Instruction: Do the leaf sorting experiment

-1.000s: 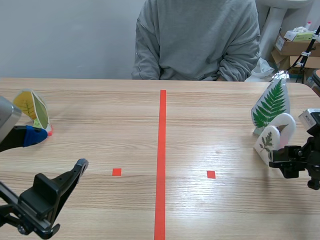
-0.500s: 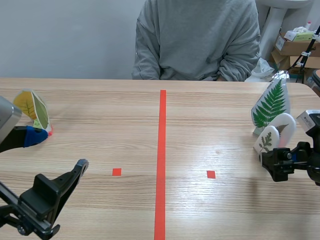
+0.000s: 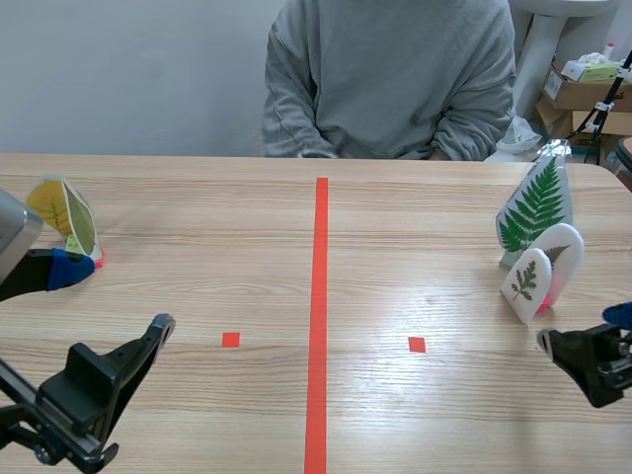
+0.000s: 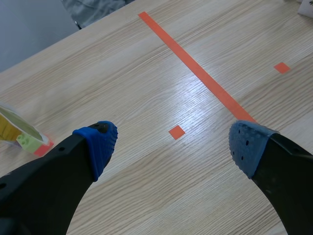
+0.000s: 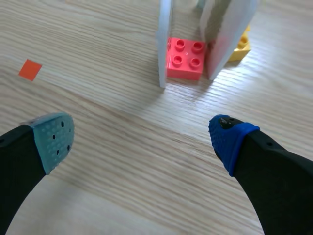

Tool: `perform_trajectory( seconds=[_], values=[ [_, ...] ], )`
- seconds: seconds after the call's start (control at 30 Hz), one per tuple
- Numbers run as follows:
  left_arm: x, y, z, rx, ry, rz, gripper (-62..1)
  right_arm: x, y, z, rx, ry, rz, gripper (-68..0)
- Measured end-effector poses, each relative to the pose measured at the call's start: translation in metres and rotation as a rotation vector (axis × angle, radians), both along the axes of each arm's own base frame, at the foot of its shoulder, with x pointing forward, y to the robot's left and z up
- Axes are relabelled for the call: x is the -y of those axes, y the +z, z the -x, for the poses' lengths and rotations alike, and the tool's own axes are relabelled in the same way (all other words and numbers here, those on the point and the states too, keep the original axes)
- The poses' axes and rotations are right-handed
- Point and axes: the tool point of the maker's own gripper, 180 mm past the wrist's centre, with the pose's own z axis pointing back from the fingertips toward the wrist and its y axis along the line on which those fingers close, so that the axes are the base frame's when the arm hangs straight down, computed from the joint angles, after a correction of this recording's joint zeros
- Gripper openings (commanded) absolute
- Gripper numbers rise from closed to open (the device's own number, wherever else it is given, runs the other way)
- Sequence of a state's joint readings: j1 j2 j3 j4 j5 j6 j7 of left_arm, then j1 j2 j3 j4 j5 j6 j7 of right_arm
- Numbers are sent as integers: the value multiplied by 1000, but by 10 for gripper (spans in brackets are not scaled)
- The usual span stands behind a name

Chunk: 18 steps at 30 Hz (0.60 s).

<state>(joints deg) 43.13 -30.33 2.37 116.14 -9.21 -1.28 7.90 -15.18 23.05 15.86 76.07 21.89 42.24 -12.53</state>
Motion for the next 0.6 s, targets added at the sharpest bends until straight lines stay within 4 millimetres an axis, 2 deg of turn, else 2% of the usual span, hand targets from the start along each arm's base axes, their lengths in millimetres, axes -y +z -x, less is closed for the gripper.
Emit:
perform_trajectory(
  seconds=[0.1, 0.17, 0.4, 0.5, 0.6],
  values=[
    [0, 1, 0, 6, -2, 3, -114, -9, 27, 8, 51, 73, 67, -110],
    [1, 3, -1, 17, -4, 10, -114, -23, 47, 11, 96, 130, 97, -110],
    [2, 5, -1, 22, -4, 23, -114, -88, 115, 26, 252, 309, 88, -95],
    [3, 6, -1, 12, 5, 51, -114, -106, 133, 33, 280, 346, 51, -95],
    [5, 8, -1, 23, -4, 61, -114, -111, 135, 38, 264, 359, 47, -95]
  ],
)
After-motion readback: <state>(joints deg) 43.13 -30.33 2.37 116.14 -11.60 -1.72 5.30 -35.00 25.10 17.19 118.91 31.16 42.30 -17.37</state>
